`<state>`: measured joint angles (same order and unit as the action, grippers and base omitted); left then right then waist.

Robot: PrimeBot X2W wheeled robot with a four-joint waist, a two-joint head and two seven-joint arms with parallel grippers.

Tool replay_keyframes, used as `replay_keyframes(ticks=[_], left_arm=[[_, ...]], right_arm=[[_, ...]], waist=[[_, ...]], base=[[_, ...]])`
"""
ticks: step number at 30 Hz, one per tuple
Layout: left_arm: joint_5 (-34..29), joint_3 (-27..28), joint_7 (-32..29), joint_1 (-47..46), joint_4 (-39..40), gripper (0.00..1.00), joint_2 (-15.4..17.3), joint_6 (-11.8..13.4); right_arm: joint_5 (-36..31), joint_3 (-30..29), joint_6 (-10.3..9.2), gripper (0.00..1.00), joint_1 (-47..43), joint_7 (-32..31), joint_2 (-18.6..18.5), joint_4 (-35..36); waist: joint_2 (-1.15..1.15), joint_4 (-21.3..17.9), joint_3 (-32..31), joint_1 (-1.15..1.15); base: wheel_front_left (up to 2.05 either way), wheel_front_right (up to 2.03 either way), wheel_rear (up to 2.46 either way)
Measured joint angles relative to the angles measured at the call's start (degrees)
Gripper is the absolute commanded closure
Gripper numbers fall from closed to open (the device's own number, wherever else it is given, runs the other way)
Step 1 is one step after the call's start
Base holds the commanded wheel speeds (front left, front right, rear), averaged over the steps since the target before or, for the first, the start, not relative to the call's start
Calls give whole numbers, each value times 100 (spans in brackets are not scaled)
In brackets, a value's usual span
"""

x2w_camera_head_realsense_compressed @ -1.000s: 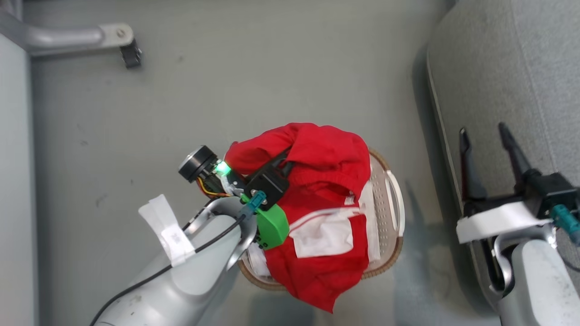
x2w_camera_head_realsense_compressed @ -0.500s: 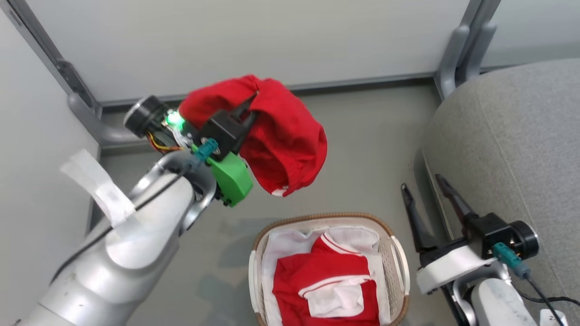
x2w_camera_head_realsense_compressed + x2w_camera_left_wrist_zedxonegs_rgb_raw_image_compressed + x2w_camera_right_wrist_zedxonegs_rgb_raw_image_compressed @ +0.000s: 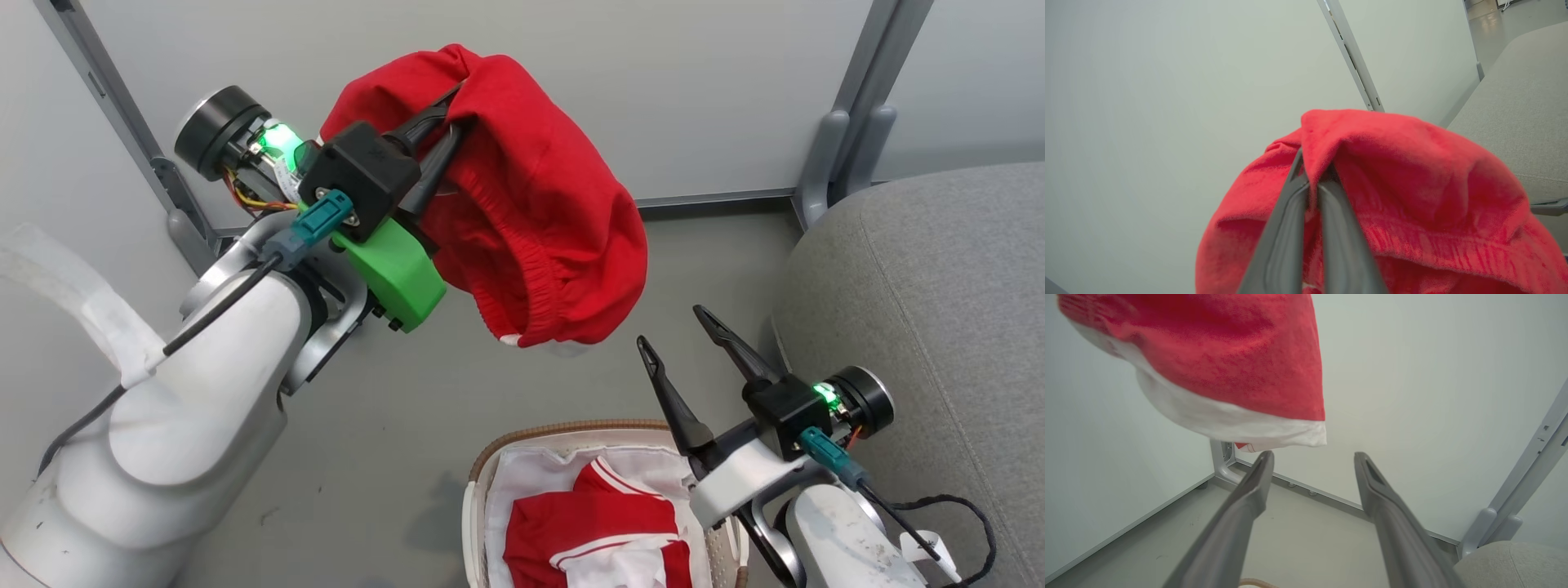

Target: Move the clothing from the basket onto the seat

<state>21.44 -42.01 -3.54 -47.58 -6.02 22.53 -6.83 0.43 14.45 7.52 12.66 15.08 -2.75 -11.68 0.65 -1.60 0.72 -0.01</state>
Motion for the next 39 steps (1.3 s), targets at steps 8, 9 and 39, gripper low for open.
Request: replay_keyframes(ticks=[8, 9, 39], left_arm=[[56, -88, -197, 5, 531, 100, 36, 22], [58, -94, -221, 7, 582, 100, 35, 26], [313, -176, -185, 407, 854, 100, 187, 237]], right_arm=[[-382, 294, 0, 0, 421, 0, -1, -641], [-415, 332, 0, 0, 487, 0, -1, -724], [-591, 445, 0, 80, 1115, 0, -4, 822]], waist=[[0, 142, -3, 0], [0, 160, -1, 0], [0, 200, 112, 0]], base=[[0, 0, 0], [0, 0, 0], [0, 0, 0]])
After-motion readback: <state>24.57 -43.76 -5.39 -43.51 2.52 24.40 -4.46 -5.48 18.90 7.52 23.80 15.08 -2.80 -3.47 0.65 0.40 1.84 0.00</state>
